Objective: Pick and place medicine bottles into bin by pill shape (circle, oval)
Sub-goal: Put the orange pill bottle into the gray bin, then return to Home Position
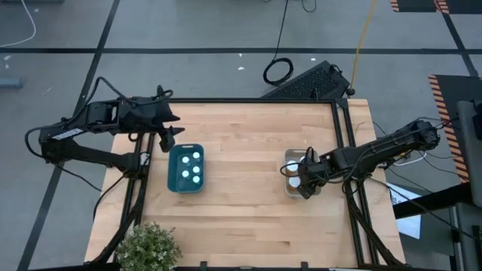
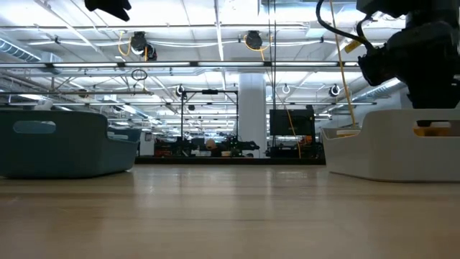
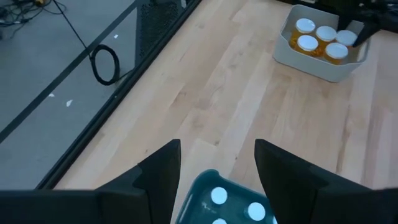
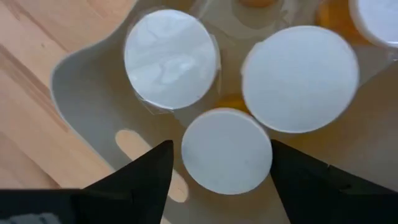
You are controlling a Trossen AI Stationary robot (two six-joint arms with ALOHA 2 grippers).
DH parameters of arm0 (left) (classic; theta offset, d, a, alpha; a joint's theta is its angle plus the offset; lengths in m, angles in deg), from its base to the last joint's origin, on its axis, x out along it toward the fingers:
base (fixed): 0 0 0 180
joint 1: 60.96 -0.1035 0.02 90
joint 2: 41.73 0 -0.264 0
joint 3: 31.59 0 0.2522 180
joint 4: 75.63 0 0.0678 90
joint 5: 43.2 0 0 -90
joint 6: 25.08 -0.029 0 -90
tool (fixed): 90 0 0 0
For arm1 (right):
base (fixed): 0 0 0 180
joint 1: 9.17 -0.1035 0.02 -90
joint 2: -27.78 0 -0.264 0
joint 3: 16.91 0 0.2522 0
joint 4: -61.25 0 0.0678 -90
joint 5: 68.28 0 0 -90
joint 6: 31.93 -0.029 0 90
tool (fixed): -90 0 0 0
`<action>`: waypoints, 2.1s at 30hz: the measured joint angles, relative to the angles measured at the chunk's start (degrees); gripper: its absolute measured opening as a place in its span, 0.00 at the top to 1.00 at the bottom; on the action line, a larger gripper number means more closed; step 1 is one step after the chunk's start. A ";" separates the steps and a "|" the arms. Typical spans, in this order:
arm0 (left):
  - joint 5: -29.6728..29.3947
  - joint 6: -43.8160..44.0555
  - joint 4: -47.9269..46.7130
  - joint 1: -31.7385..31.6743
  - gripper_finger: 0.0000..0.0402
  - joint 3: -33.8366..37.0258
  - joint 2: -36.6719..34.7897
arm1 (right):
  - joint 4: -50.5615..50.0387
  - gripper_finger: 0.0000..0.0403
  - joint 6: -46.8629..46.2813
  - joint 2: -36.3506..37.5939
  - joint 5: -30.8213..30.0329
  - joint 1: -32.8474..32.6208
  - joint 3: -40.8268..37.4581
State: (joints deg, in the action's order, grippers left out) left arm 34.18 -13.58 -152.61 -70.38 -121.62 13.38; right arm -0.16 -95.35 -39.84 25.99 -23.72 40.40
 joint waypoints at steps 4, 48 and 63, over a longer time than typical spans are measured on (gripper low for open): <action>0.31 -0.50 0.00 -0.94 0.48 0.00 0.00 | 0.10 0.36 -0.38 0.61 1.80 -0.01 0.00; 0.46 -4.90 6.13 -2.19 0.96 6.44 -5.06 | 43.37 0.99 57.37 21.92 -10.45 26.20 0.09; 1.67 -14.16 33.19 -2.31 0.99 33.86 -21.04 | 50.14 1.00 78.66 22.00 -12.15 23.82 -2.64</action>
State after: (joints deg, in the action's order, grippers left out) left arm 35.85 -27.74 -119.42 -72.69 -87.77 -7.66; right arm 49.98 -16.69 -17.84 13.84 0.10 37.77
